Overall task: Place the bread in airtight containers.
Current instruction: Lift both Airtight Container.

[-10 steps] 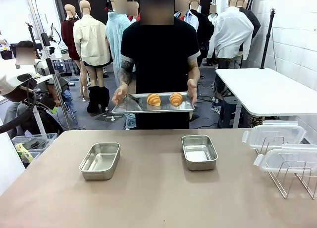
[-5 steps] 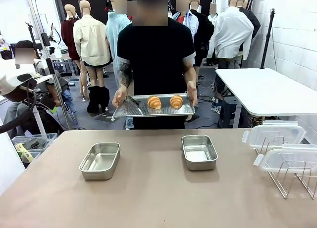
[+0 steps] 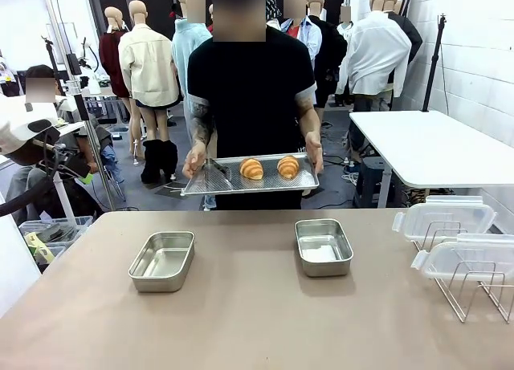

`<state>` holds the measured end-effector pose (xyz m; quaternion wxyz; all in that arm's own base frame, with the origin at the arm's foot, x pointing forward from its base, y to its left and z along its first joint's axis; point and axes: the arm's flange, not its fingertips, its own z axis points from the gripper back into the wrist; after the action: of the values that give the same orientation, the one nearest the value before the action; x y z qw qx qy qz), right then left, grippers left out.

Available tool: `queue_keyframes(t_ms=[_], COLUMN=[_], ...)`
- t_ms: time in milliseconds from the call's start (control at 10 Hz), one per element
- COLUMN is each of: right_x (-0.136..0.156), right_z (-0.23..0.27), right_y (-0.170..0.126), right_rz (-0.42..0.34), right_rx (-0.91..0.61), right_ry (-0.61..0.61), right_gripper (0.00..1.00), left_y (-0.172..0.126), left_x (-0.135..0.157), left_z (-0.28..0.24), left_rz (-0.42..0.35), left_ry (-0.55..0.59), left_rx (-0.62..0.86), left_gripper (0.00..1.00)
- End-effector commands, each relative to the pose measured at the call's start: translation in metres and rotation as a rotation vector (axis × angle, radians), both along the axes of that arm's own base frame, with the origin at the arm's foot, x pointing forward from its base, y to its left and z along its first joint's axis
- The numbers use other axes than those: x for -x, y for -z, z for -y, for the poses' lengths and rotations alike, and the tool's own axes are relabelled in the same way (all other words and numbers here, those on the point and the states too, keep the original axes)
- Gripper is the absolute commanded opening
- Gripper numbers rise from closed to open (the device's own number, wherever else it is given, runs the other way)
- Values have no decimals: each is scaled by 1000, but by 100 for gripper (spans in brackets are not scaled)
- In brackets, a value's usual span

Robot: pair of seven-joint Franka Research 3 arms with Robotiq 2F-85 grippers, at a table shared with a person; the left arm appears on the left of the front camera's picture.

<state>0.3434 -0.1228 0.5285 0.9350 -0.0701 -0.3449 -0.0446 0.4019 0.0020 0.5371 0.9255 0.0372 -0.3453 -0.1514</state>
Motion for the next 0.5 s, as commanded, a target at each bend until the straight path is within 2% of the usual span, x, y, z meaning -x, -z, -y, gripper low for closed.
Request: queue_keyframes(t_ms=[0, 400], right_x=[-1, -1], right_z=[-2, -2], right_y=[3, 3], right_rz=[-8, -8], right_rx=[-3, -3], right_ry=[-9, -9], right_gripper=[100, 100], left_y=[-1, -1], left_x=[1, 1], left_z=[-2, -2], left_rz=[3, 3], left_ry=[0, 0], left_rx=[-4, -4], left_gripper=[100, 100])
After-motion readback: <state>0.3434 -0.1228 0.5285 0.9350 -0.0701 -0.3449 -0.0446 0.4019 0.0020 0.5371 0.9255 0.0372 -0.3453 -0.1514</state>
